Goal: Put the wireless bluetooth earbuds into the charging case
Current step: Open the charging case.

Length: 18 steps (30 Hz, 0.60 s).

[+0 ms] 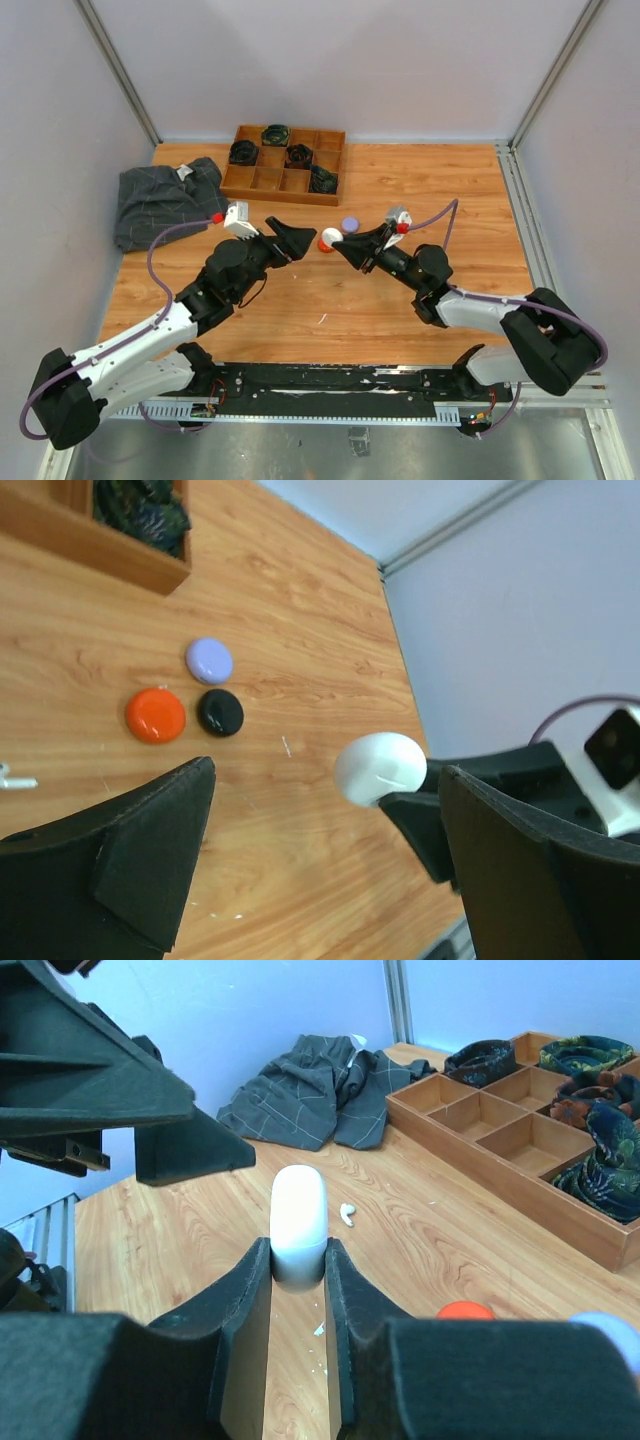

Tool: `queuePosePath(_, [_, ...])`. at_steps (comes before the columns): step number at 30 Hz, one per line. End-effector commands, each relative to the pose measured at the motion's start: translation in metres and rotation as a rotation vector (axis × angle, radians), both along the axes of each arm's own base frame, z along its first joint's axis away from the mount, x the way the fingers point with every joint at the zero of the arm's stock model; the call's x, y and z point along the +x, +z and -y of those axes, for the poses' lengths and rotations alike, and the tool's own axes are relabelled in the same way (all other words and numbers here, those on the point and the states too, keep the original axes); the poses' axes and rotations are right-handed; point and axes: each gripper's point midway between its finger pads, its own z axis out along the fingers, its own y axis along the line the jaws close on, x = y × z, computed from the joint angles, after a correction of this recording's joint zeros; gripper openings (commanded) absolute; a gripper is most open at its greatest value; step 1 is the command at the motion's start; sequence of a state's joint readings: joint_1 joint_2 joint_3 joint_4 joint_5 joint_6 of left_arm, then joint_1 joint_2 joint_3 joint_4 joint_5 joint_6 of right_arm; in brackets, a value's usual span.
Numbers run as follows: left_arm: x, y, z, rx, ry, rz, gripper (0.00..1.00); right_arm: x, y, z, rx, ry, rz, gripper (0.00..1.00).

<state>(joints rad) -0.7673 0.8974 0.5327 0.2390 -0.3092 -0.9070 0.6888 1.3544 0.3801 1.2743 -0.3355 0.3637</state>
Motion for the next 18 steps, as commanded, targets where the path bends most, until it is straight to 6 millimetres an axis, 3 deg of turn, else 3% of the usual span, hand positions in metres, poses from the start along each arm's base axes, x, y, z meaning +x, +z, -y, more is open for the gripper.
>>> queuePosePath(1, [-0.009, 0.038, 0.007, 0.196, -0.128, 0.276, 0.98, -0.014, 0.015, 0.009, 0.013, 0.119, -0.001, 0.03])
queuePosePath(9, [-0.029, 0.055, 0.033, 0.403, -0.383, 0.503, 0.97, -0.025, 0.031, 0.016, -0.052, 0.225, -0.003, 0.03])
queuePosePath(18, [-0.044, 0.062, 0.048, 0.370, -0.649, 0.569, 0.92, -0.045, 0.053, 0.014, -0.077, 0.346, 0.028, 0.03])
